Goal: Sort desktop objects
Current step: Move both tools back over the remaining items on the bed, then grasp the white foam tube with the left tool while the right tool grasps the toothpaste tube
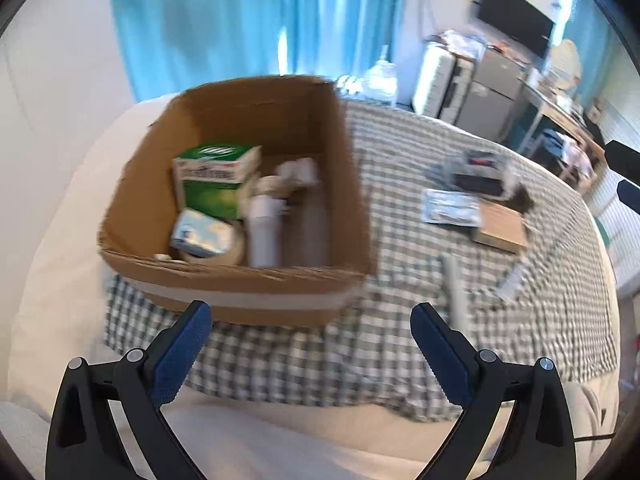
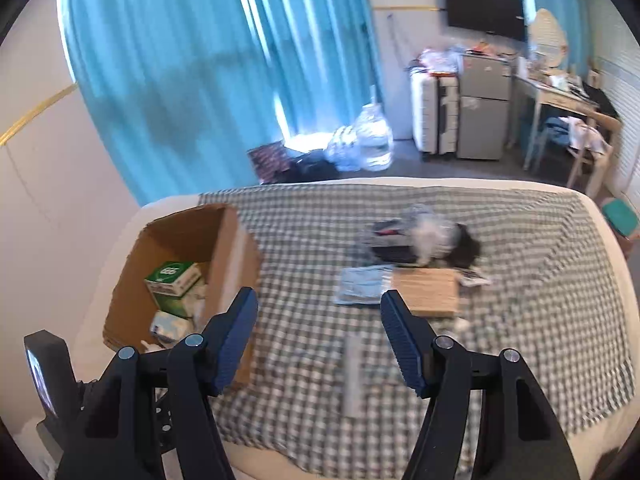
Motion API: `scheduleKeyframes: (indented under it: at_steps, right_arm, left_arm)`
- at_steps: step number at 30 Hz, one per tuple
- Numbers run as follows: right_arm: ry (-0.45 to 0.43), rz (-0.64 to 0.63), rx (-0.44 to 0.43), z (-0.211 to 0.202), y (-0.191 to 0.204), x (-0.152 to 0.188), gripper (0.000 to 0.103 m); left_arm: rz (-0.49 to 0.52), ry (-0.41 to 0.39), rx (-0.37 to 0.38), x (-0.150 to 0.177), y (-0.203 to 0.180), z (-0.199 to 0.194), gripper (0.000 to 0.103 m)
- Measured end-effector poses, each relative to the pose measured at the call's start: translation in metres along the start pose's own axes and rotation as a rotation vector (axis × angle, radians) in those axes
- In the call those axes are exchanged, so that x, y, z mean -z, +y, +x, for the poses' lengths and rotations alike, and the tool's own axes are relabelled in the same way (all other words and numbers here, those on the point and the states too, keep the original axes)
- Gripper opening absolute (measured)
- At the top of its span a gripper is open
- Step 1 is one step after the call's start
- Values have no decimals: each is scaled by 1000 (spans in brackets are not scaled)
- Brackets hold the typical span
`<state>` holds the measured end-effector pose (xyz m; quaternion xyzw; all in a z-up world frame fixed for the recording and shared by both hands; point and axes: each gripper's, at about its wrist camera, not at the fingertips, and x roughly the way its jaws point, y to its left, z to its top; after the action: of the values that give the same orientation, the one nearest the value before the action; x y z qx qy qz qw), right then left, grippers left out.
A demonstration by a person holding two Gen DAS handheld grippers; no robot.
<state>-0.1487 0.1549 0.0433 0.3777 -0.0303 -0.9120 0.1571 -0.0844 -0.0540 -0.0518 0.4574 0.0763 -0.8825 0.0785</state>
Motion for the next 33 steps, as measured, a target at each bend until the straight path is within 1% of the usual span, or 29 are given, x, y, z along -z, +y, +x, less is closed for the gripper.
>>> scheduleKeyframes:
  at_steps: [2, 6, 9, 12, 16, 18, 21, 26, 28, 30, 33]
  right_arm:
    - [-8, 32, 17, -14, -24, 6, 64]
    - [-13, 81, 47, -26, -60, 17, 64]
    - [18, 101, 60, -20, -84, 29, 64]
    - [49, 139, 71, -5, -106, 43, 64]
    - [93, 159, 106, 25, -129, 59, 64]
    - [140, 162, 98, 46, -137, 68, 64]
    - [186, 161, 115, 71, -148, 80, 64]
    - [275, 143, 122, 119, -156, 91, 63]
    - [289, 146, 125, 133, -157, 90, 62]
    - [299, 146, 120, 146, -157, 87, 62]
    - [319, 141, 122, 169, -156, 84, 62]
  left_arm:
    - [17, -15, 25, 5, -26, -5, 103]
    - [40, -12, 57, 14, -66, -3, 103]
    - [58, 15, 58, 22, -92, 11, 103]
    - [57, 64, 60, 27, -111, 34, 103]
    - [45, 107, 25, 31, -126, 67, 103]
    - [48, 122, 1, 31, -132, 84, 103]
    - [44, 147, -14, 30, -137, 108, 103]
    - [53, 192, -7, 32, -143, 152, 103]
    - [60, 209, -5, 33, -144, 168, 103]
    - [67, 194, 3, 32, -147, 178, 103]
    - [144, 176, -13, 36, -155, 196, 103]
